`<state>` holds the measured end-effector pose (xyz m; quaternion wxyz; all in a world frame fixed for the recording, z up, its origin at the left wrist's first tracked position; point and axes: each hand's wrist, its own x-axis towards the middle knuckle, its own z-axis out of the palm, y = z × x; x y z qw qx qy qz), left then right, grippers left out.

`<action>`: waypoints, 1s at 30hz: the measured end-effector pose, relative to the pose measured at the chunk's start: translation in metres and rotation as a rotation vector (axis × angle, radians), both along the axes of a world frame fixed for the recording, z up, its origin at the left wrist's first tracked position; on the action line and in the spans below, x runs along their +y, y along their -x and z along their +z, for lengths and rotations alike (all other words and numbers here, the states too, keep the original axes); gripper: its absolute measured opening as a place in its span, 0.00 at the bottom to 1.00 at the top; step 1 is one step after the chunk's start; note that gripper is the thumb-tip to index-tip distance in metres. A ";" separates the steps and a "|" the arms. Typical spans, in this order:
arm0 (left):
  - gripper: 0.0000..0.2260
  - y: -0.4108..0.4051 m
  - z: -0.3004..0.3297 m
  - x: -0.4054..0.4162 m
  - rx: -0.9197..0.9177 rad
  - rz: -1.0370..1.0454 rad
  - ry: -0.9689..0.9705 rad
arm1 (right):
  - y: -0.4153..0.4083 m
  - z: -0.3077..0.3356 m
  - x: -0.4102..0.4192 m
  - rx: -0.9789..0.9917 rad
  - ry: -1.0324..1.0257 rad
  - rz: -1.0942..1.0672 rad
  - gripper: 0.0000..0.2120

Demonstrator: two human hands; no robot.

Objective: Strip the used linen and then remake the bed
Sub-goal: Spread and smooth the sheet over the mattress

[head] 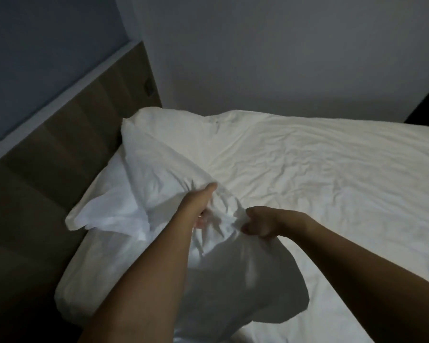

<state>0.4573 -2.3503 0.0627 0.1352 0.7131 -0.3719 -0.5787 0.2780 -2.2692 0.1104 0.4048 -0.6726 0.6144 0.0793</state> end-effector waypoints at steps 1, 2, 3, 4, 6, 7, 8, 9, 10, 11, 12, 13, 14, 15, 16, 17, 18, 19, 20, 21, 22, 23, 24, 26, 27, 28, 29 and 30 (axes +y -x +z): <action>0.25 0.015 -0.006 0.001 -0.053 -0.055 0.022 | 0.007 -0.003 0.006 0.007 -0.005 -0.016 0.09; 0.21 0.029 -0.013 0.003 -0.083 -0.097 0.051 | 0.015 -0.005 0.012 0.006 -0.010 -0.046 0.09; 0.18 0.043 -0.019 0.005 -0.078 -0.128 0.079 | 0.025 -0.006 0.020 0.005 -0.014 -0.079 0.10; 0.16 0.056 -0.023 0.010 -0.053 -0.155 0.108 | 0.038 -0.005 0.031 0.000 -0.016 -0.120 0.11; 0.15 0.084 -0.028 0.019 -0.010 -0.184 0.190 | 0.068 -0.002 0.053 -0.014 -0.001 -0.205 0.13; 0.16 0.100 -0.027 0.026 0.011 -0.179 0.226 | 0.085 0.001 0.065 -0.019 0.011 -0.250 0.12; 0.16 0.116 -0.023 0.034 0.036 -0.164 0.252 | 0.103 0.004 0.077 -0.025 0.027 -0.302 0.10; 0.17 0.134 -0.018 0.043 0.061 -0.152 0.274 | 0.121 0.007 0.089 -0.028 0.049 -0.347 0.08; 0.17 0.151 -0.012 0.052 0.078 -0.146 0.298 | 0.138 0.011 0.101 -0.031 0.072 -0.380 0.07; 0.19 0.168 -0.003 0.061 0.091 -0.148 0.318 | 0.155 0.016 0.112 -0.035 0.098 -0.404 0.08; 0.20 0.185 0.004 0.070 0.100 -0.151 0.339 | 0.170 0.021 0.124 -0.043 0.127 -0.421 0.07; 0.21 0.201 0.011 0.079 0.104 -0.155 0.358 | 0.184 0.026 0.135 -0.054 0.156 -0.434 0.06; 0.21 0.216 0.018 0.090 0.100 -0.160 0.370 | 0.197 0.031 0.147 -0.065 0.182 -0.442 0.06; 0.20 0.232 0.025 0.101 0.092 -0.164 0.377 | 0.210 0.035 0.160 -0.073 0.206 -0.442 0.05; 0.20 0.248 0.031 0.113 0.087 -0.165 0.384 | 0.224 0.037 0.173 -0.078 0.225 -0.440 0.04; 0.18 0.264 0.037 0.127 0.082 -0.168 0.394 | 0.239 0.039 0.187 -0.086 0.245 -0.448 0.04; 0.17 0.281 0.040 0.140 0.084 -0.176 0.411 | 0.255 0.038 0.202 -0.101 0.257 -0.469 0.02; 0.15 0.299 0.043 0.154 0.096 -0.182 0.433 | 0.270 0.037 0.218 -0.131 0.270 -0.497 0.01; 0.14 0.316 0.046 0.168 0.109 -0.184 0.455 | 0.285 0.036 0.234 -0.166 0.279 -0.536 0.04; 0.14 0.335 0.048 0.182 0.117 -0.185 0.473 | 0.300 0.035 0.250 -0.194 0.288 -0.576 0.06; 0.14 0.353 0.049 0.196 0.114 -0.197 0.486 | 0.316 0.033 0.267 -0.212 0.295 -0.609 0.08; 0.14 0.371 0.050 0.209 0.111 -0.214 0.489 | 0.331 0.031 0.283 -0.224 0.301 -0.633 0.09; 0.14 0.389 0.051 0.220 0.107 -0.235 0.487 | 0.346 0.029 0.298 -0.238 0.305 -0.659 0.09; 0.14 0.423 0.054 0.241 0.095 -0.273 0.475 | 0.376 0.027 0.324 -0.257 0.313 -0.702 0.09; 0.14 0.438 0.054 0.249 0.087 -0.297 0.475 | 0.390 0.025 0.335 -0.263 0.315 -0.722 0.09; 0.14 0.455 0.055 0.258 0.078 -0.321 0.481 | 0.405 0.023 0.346 -0.271 0.316 -0.748 0.09; 0.13 0.472 0.054 0.266 0.068 -0.348 0.490 | 0.421 0.021 0.357 -0.283 0.315 -0.770 0.08; 0.13 0.489 0.053 0.273 0.053 -0.379 0.492 | 0.436 0.018 0.367 -0.298 0.315 -0.790 0.08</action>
